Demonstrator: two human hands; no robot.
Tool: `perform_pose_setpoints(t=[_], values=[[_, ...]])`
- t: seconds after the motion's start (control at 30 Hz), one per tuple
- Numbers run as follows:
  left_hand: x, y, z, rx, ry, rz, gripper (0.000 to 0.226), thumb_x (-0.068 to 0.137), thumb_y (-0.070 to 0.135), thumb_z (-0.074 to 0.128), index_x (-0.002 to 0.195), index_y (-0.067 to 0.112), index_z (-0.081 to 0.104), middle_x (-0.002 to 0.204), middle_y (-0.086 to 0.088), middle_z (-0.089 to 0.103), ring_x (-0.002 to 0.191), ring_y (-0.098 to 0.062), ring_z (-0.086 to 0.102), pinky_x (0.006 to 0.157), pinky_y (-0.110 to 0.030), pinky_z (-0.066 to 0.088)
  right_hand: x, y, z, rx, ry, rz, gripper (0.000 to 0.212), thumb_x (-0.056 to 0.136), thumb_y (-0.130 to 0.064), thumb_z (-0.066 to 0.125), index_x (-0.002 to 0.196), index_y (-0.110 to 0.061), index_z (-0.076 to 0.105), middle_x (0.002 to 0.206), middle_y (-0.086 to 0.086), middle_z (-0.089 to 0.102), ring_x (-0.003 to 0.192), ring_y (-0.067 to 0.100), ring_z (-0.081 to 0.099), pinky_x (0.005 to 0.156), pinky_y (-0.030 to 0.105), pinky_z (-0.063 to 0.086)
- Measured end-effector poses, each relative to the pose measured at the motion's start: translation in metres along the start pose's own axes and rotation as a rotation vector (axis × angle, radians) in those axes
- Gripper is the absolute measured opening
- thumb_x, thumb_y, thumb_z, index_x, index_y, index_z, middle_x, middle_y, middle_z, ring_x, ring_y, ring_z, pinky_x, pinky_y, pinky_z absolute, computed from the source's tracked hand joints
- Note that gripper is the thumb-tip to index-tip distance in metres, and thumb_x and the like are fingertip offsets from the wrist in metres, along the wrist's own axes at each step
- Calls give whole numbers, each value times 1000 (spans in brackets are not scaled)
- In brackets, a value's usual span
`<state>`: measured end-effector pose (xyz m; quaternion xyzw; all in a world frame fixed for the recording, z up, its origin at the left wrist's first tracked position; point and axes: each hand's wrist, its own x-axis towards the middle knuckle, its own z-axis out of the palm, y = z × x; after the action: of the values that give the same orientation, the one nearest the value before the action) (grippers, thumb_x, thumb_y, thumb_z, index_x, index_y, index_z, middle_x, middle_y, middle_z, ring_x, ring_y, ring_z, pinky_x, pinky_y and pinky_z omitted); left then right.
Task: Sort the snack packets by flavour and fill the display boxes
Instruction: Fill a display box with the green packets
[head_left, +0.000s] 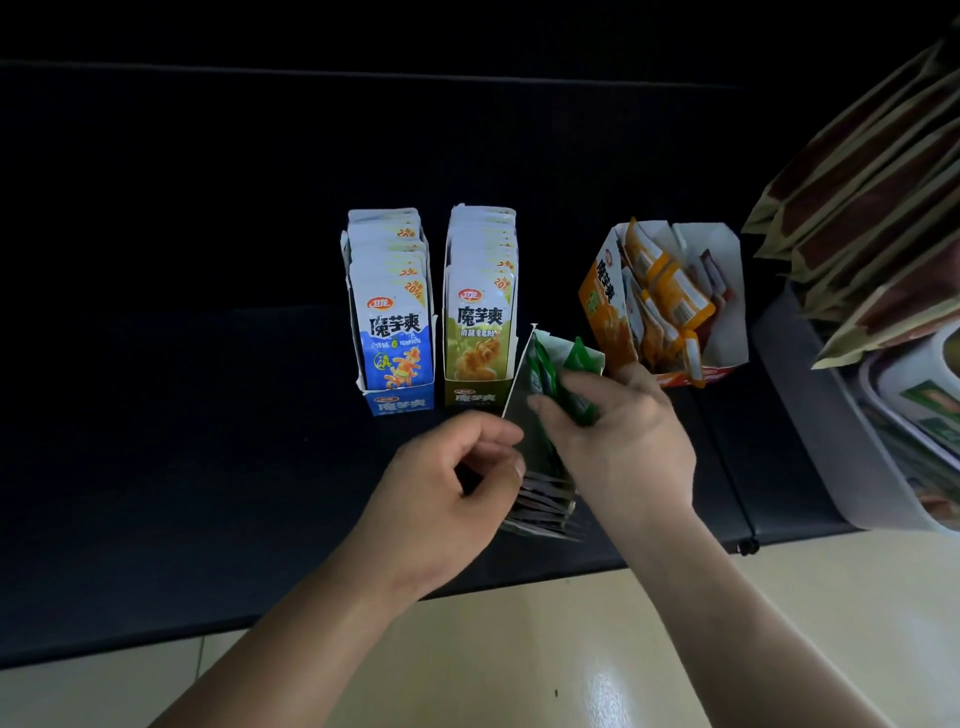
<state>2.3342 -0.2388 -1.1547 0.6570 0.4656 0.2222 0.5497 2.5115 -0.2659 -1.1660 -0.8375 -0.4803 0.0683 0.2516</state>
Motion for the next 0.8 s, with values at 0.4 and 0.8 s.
perform_pose_setpoints(t=[0.4, 0.8], values=[[6, 2, -3, 41, 57, 35, 16, 93, 27, 75, 106, 35, 74, 92, 20, 74, 87, 1, 69, 75, -13, 50, -21, 7, -28, 694, 156, 197, 6, 94, -17, 75, 89, -19, 75, 83, -3, 75, 78, 8, 72, 67, 17, 56], [32, 41, 5, -99, 63, -67, 39, 93, 58, 63, 91, 21, 73, 84, 5, 78, 84, -7, 73, 82, -37, 58, -24, 15, -30, 670, 48, 33, 4, 88, -23, 77, 90, -27, 77, 91, -4, 74, 87, 14, 71, 76, 19, 55]])
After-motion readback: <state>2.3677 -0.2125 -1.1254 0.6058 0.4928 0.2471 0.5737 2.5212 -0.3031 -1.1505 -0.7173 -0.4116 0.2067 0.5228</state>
